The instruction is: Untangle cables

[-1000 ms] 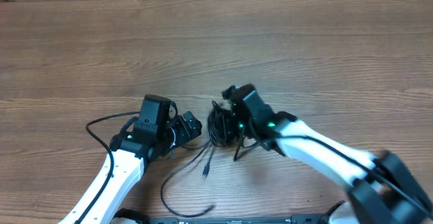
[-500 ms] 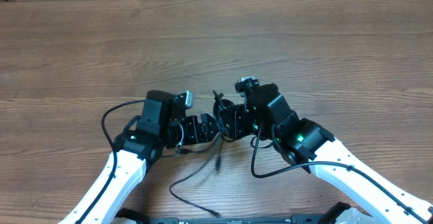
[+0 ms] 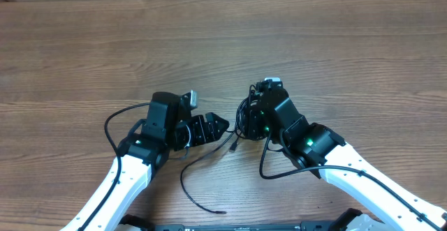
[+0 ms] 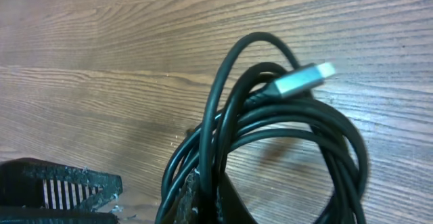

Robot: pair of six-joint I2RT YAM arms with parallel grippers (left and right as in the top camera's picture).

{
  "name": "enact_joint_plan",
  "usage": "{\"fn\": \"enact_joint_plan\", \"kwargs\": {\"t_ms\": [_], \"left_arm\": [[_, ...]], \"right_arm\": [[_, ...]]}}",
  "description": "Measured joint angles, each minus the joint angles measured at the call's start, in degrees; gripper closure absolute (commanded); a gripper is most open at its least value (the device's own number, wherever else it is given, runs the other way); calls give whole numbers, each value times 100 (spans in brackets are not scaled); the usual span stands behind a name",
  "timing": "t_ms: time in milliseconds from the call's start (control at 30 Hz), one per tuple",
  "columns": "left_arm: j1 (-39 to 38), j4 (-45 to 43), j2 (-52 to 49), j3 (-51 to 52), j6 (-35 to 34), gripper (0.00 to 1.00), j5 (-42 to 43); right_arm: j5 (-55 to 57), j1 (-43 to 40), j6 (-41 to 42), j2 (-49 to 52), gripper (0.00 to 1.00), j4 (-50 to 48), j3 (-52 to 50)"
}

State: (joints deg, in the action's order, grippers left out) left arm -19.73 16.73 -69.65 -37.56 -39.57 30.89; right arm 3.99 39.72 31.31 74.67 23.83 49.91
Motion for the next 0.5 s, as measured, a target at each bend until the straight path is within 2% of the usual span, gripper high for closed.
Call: {"fn": "enact_joint_plan", "kwargs": {"t_ms": [200, 500], "left_arm": [[-317, -286, 0, 0, -140, 20, -26], [-772, -391, 0, 0, -516, 19, -621]], "right_arm": [[-9, 2, 4, 0, 96, -26, 0], [-219, 2, 26, 0, 96, -28, 0]]}}
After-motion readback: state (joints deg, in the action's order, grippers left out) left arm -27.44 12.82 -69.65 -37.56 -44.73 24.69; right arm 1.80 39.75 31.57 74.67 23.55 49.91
